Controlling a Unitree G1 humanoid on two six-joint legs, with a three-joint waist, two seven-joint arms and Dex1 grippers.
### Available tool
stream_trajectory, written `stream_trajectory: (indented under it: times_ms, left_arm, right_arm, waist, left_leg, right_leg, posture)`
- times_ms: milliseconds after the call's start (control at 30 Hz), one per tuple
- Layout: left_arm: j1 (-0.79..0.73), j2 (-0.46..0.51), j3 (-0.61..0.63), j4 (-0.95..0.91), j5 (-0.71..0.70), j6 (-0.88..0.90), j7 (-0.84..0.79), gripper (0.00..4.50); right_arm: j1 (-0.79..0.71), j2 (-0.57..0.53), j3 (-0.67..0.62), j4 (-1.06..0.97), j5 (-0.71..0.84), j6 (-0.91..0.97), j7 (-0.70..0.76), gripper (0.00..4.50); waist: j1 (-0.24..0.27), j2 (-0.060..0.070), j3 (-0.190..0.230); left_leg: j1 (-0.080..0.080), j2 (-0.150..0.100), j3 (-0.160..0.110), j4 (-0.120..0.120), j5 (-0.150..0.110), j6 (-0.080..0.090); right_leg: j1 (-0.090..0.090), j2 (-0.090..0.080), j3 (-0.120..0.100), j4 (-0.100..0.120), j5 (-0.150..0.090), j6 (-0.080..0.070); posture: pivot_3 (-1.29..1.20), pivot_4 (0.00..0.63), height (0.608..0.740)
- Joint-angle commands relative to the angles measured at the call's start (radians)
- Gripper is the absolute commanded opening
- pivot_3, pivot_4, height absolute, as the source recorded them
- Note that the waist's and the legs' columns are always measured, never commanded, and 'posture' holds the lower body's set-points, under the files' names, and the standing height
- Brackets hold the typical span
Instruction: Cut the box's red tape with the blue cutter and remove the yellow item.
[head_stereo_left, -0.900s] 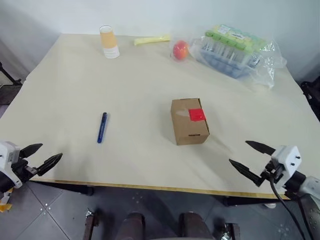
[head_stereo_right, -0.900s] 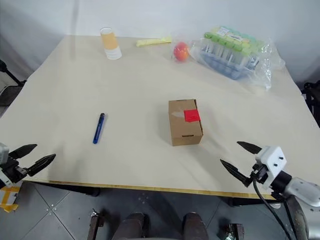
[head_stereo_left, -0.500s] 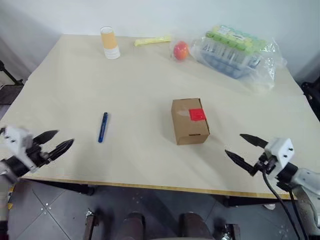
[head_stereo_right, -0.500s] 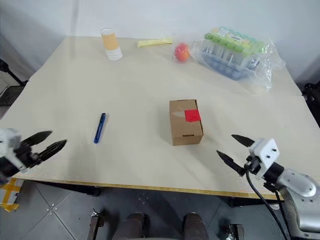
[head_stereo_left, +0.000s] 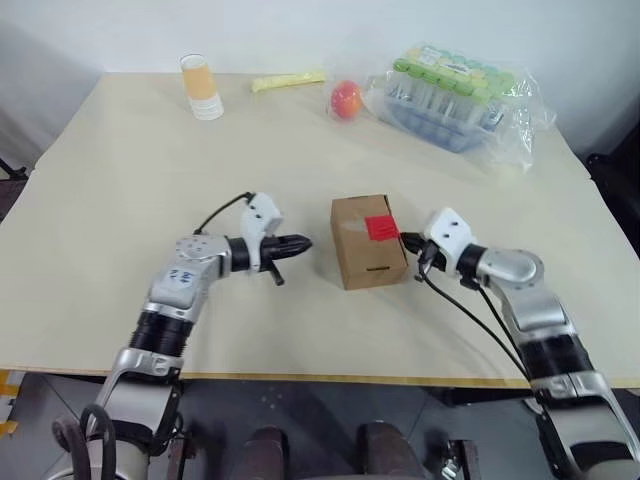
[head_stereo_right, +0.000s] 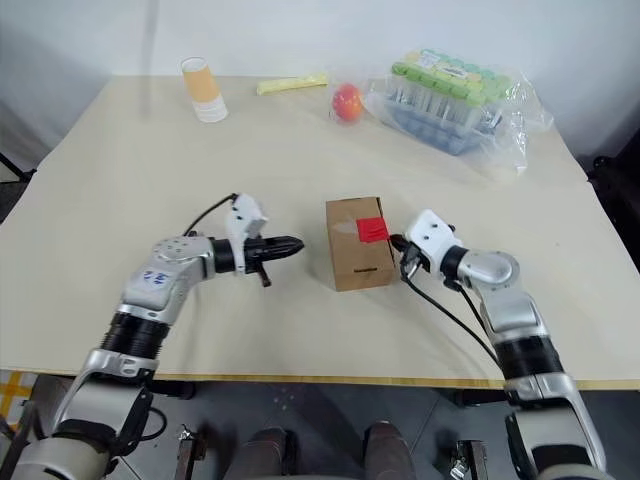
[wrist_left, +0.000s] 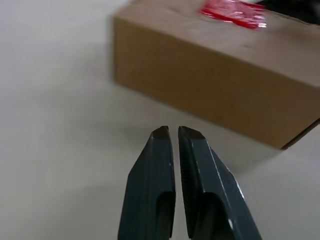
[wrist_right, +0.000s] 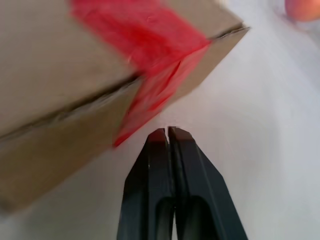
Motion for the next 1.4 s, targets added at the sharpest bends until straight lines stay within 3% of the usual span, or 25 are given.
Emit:
stream_trajectory:
  times_ms: [33,233,467,767,900,1000,1067,1100,1200,1300,1400]
  left_arm:
    - [-0.041,-0.009,-0.055,0.015,0.041,0.007,-0.044,0.32]
    - [-0.018,0.039,-0.123,-0.119,0.0,0.067,-0.23,0.32]
    - [0.075,0.124,-0.099,-0.384,-0.068,0.266,-0.249,0.32]
    - [0.18,0.171,-0.103,-0.43,-0.023,0.236,-0.19,0.32]
    - [0.179,0.145,-0.089,-0.383,0.0,0.172,-0.137,0.32]
    - [0.182,0.129,-0.038,-0.386,-0.024,0.07,-0.134,0.32]
    - [0.19,0.117,0.072,-0.415,-0.122,0.02,-0.164,0.32]
    - [0.199,0.138,0.145,-0.435,-0.184,0.009,-0.202,0.32]
    - [0.197,0.178,0.3,-0.451,-0.29,0.047,-0.189,0.91]
    - [0.224,0.272,0.429,-0.456,-0.327,0.128,-0.137,1.8]
    - [0.411,0.359,0.58,-0.479,-0.306,0.129,-0.121,2.66]
  right_arm:
    - [-0.042,0.017,0.017,0.063,0.008,-0.087,0.073,0.05]
    - [0.007,0.036,0.035,-0.106,0.11,0.076,0.211,0.05]
    - [0.129,-0.03,0.04,-0.279,0.087,0.173,0.221,0.05]
    - [0.055,-0.011,0.03,-0.126,0.011,0.024,0.137,0.05]
    - [0.042,-0.023,0.024,-0.097,0.019,-0.007,0.157,0.05]
    - [0.042,-0.06,-0.017,-0.092,0.053,-0.014,0.187,0.05]
    - [0.048,-0.091,-0.081,-0.104,0.117,0.003,0.21,0.05]
    - [0.057,-0.117,-0.123,-0.118,0.173,-0.003,0.257,0.2]
    - [0.078,-0.168,-0.191,-0.123,0.237,-0.026,0.311,0.96]
    - [0.12,-0.221,-0.251,-0.188,0.33,0.069,0.368,1.96]
    - [0.234,-0.244,-0.302,-0.366,0.462,0.154,0.423,2.94]
  waist:
    - [-0.001,0.0,0.0]
    - [-0.002,0.0,0.0]
    - [0.013,0.0,0.0]
    - [0.012,0.0,0.0]
    - [0.015,0.0,0.0]
    - [0.015,0.0,0.0]
    - [0.015,0.0,0.0]
    - [0.014,0.0,0.001]
    - [0.013,0.0,0.001]
    - [0.009,0.0,0.001]
    - [0.005,0.001,0.001]
  left_leg:
    - [0.0,0.0,0.0,0.0,0.0,0.0]
    - [0.0,0.0,-0.001,0.0,0.0,0.0]
    - [-0.001,0.0,-0.003,0.001,0.0,0.0]
    - [0.0,0.0,-0.003,0.001,0.0,0.0]
    - [0.0,0.0,-0.003,0.0,0.0,0.0]
    - [-0.001,0.0,-0.003,0.001,0.0,0.0]
    - [-0.001,0.0,-0.003,0.0,0.0,0.0]
    - [-0.001,0.0,-0.003,0.0,0.0,0.0]
    - [-0.002,0.001,-0.004,0.0,0.0,0.0]
    - [0.0,0.001,-0.004,-0.001,0.0,0.0]
    - [0.002,0.001,-0.003,-0.003,0.0,0.0]
  right_leg:
    - [0.0,0.0,0.0,0.0,0.0,0.0]
    - [0.0,0.0,0.0,0.0,0.0,0.0]
    - [0.002,0.0,0.0,-0.002,0.0,0.0]
    - [0.004,0.0,0.0,-0.005,0.0,0.0]
    - [0.004,0.0,-0.001,-0.006,0.0,0.0]
    - [0.005,0.0,-0.001,-0.006,0.0,0.0]
    - [0.005,0.0,-0.001,-0.007,0.0,0.0]
    - [0.004,0.0,-0.002,-0.007,0.0,0.0]
    - [0.004,0.0,-0.003,-0.007,0.0,0.0]
    - [0.006,0.0,-0.003,-0.008,0.0,0.0]
    - [0.006,0.0,-0.002,-0.008,0.0,0.0]
  posture:
    - [0.0,0.15,0.74]
    - [0.0,0.15,0.74]
    - [0.0,0.15,0.74]
    - [0.0,0.15,0.74]
    - [0.0,0.15,0.74]
    - [0.0,0.15,0.74]
    - [0.0,0.15,0.74]
    - [0.0,0.15,0.74]
    - [0.0,0.15,0.74]
    - [0.0,0.15,0.74]
    - [0.0,0.15,0.74]
